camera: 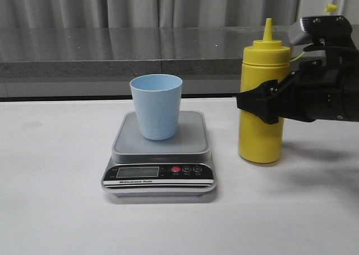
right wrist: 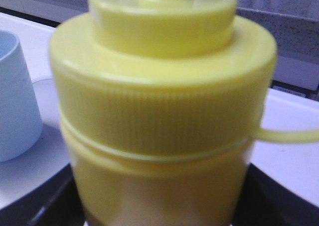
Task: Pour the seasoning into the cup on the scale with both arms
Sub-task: 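Open the right gripper and withdraw it from the bottle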
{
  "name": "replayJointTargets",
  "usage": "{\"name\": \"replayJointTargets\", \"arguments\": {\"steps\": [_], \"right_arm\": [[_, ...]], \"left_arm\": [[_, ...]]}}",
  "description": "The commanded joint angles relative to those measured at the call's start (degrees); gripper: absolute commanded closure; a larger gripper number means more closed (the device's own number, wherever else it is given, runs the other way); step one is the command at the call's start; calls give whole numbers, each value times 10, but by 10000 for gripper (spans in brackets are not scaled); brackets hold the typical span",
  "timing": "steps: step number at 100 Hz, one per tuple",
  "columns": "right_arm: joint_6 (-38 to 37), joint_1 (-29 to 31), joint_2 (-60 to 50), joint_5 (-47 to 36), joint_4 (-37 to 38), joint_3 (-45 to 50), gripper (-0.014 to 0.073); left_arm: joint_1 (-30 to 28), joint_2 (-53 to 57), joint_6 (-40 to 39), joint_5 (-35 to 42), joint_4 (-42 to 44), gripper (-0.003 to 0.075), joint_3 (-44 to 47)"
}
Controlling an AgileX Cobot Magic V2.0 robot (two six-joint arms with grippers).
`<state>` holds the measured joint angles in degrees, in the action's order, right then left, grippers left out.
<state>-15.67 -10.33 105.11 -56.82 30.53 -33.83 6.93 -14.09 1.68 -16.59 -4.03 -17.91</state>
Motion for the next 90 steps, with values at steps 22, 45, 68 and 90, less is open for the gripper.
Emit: {"name": "replayJointTargets", "arguments": {"steps": [22, 45, 68, 90], "right_arm": [[2, 1, -23, -11, 6, 9, -12], [2, 1, -31, -15, -2, 27, -12], [2, 1, -33, -22, -9, 47, -12], [2, 1, -33, -31, -15, 59, -12]], "left_arm": [[-3, -5, -2, 49, 0, 740, -15], [-3, -5, -2, 49, 0, 740, -15], [-3, -5, -2, 49, 0, 740, -15], [-3, -5, -2, 49, 0, 740, -15]]}}
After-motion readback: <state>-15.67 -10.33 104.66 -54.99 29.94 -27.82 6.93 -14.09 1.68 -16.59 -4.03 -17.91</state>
